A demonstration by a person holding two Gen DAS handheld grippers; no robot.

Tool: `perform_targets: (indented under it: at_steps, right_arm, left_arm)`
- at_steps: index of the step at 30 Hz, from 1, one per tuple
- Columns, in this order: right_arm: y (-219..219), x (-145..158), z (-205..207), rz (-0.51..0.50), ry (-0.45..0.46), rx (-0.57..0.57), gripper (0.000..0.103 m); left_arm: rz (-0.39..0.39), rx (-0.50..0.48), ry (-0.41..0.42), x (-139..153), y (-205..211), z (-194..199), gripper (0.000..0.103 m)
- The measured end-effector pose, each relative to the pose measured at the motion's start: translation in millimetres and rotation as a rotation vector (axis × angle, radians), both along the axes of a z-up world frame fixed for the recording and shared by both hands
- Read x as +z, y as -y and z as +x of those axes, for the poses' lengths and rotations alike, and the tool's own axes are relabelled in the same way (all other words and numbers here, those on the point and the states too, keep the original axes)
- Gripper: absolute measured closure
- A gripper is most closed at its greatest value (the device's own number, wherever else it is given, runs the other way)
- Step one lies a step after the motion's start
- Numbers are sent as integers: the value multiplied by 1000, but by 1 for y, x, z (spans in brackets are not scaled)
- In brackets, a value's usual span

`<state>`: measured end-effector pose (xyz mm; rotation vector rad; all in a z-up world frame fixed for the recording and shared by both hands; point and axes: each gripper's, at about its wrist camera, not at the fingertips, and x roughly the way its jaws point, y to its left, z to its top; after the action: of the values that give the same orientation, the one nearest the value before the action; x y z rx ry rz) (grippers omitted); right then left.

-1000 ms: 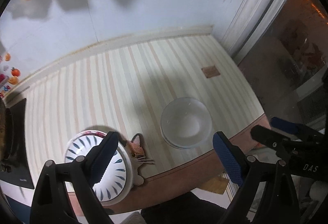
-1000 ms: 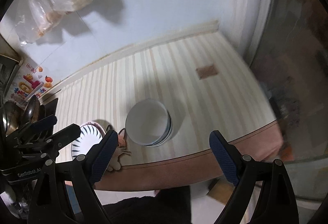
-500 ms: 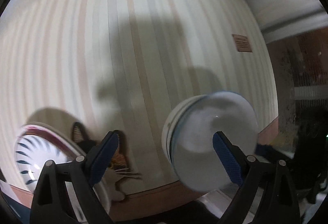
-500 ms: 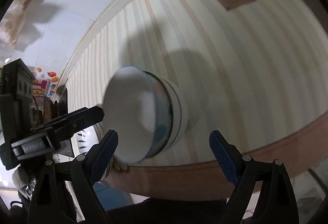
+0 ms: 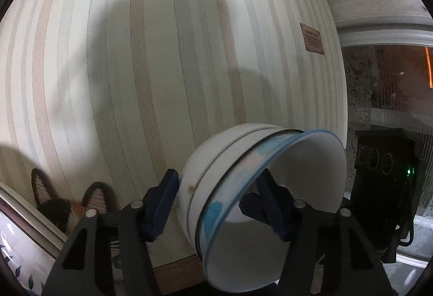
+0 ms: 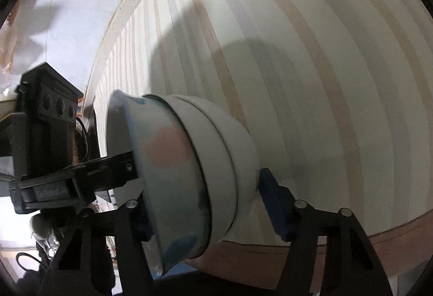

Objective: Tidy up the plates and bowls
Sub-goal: 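Lift the three-bowl stack with both tools toward the plate stack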

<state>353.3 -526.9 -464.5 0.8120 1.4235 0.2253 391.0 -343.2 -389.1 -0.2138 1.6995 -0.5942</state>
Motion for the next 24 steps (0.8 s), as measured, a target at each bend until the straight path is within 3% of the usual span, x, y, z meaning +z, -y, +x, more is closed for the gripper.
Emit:
perform_targets:
  at_steps: [9,24]
  right_arm:
    - [-5,-5,11,-9,8,16,45]
    - [-45,30,44,-30,67,150,46]
  left_arm:
    - [32,28,10,2,-6,-3,46]
    - [34,148,63,33,-57,4,45]
